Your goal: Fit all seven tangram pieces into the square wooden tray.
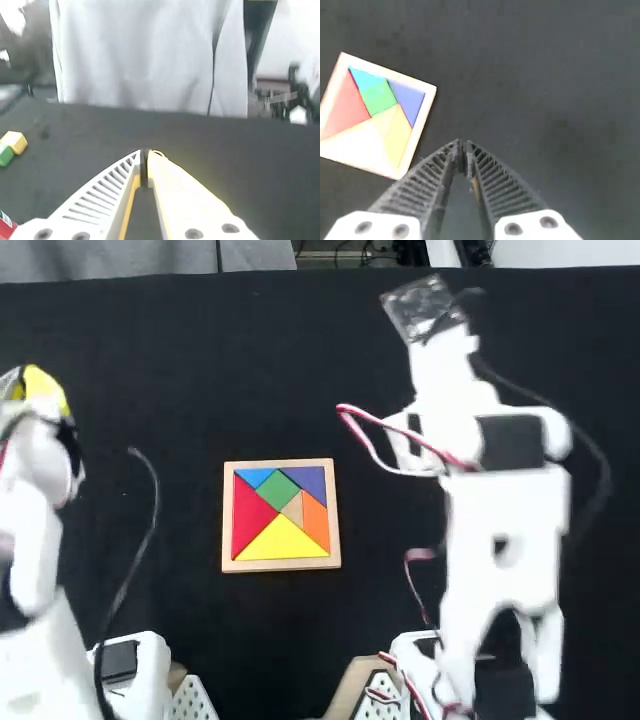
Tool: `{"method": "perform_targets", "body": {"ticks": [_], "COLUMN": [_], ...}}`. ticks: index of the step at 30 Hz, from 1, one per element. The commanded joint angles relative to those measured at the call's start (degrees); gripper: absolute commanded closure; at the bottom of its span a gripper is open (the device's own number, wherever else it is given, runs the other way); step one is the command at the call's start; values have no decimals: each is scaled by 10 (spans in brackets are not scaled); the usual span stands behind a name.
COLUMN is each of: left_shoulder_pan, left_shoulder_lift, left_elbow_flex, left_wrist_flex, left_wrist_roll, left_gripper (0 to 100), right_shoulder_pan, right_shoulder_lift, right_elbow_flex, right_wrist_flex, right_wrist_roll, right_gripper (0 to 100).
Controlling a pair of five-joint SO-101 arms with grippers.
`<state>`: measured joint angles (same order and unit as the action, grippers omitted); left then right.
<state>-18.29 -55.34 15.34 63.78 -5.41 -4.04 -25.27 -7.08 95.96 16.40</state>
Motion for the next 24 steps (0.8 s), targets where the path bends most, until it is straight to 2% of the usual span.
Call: {"method": "perform_targets", "body": {"ticks": [1, 6, 15, 19, 24], "left_shoulder_pan": [-1, 3, 137, 117, 74], "left_shoulder_lift": [-69, -73, -160, -209, -355], "left_elbow_flex": [19, 28, 26, 90, 187], "left_wrist_flex": [-1, 3, 53, 57, 69], "left_wrist_roll": [18, 35, 38, 33, 32], "left_gripper": [956, 956, 956, 956, 955], "right_shoulder_pan": [4, 4, 5, 5, 5], "right_shoulder_lift": [-106, -213, -493, -578, -684], "right_elbow_flex": [-90, -34, 103, 229, 360], "right_wrist_flex": [17, -10, -99, -135, -175], "right_wrist_roll": [-41, -45, -45, -45, -45], "right_gripper": [987, 987, 987, 987, 987]}}
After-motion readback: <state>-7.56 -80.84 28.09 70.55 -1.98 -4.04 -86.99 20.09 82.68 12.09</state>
